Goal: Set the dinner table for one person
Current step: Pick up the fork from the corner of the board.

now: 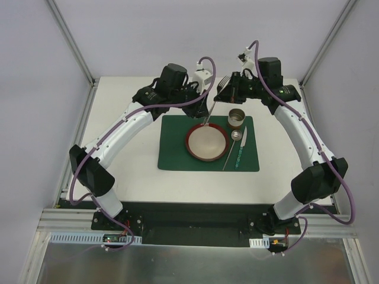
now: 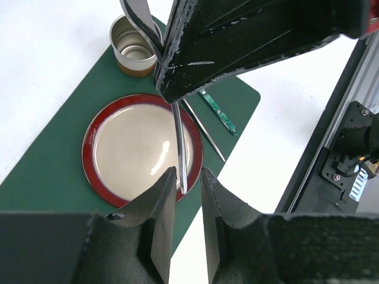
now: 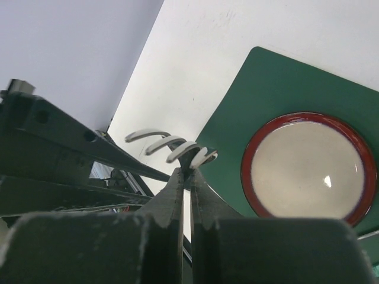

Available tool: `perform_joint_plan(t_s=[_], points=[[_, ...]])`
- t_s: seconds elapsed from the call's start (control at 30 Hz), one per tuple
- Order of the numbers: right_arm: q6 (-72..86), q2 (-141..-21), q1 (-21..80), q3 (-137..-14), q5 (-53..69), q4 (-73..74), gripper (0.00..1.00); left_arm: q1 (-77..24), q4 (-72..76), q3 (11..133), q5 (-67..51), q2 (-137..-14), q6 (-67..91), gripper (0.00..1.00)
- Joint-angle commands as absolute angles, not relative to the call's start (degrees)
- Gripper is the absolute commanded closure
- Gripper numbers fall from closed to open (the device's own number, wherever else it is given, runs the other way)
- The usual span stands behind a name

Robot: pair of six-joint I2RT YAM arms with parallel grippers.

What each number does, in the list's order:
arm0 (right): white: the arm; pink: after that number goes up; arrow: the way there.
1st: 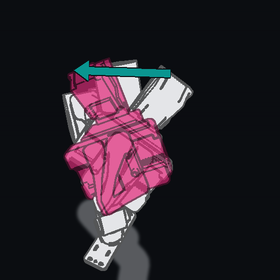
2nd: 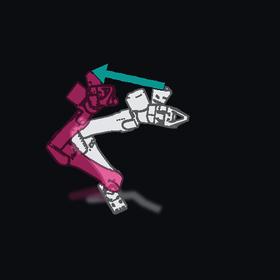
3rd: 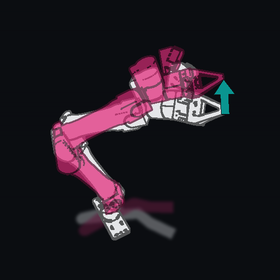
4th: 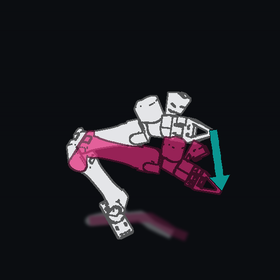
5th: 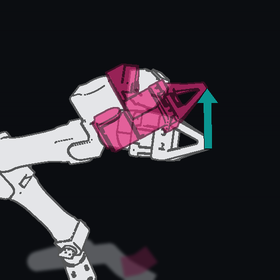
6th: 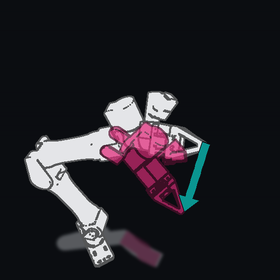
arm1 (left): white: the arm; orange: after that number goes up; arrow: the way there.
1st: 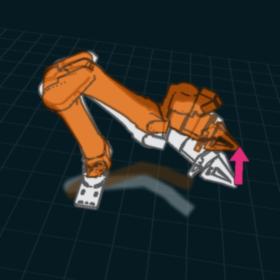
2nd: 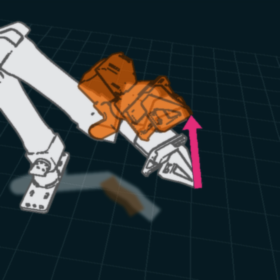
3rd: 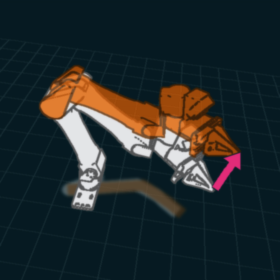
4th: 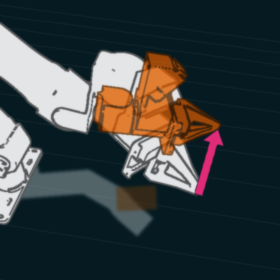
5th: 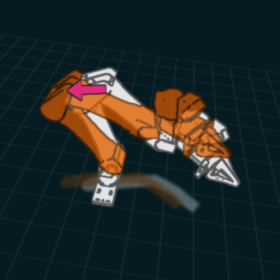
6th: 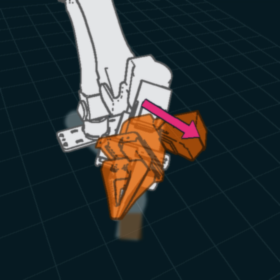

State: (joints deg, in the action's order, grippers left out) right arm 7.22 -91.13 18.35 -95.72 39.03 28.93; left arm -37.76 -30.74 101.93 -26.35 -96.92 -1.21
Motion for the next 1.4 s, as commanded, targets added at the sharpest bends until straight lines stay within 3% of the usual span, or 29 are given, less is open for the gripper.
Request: perform_joint_plan(t_s=[0.0,0.7,1.17,1.27,1.37], points=[[6.68,-90.09,18.11,-95.98,38.23,28.04,0.99,-37.27,-28.56,103.27,-26.37,-93.34,-2.11,0.78],[7.64,-90.26,18.11,-96.33,38.93,27.42,0.99,-37.27,-28.48,101.87,-27.77,-96.06,-1.76,0.81],[7.65,-90.88,18.11,-97.82,39.02,27.51,0.99,-37.18,-28.04,101.69,-27.78,-98.61,-1.41,0.75],[7.73,-91.14,18.19,-97.82,39.11,27.42,0.99,-37.09,-28.04,101.69,-27.69,-98.61,-1.14,0.96],[8.35,-91.23,18.11,-97.47,39.38,26.55,0.99,-37.09,-28.04,101.69,-27.86,-98.79,-0.97,1.00]])
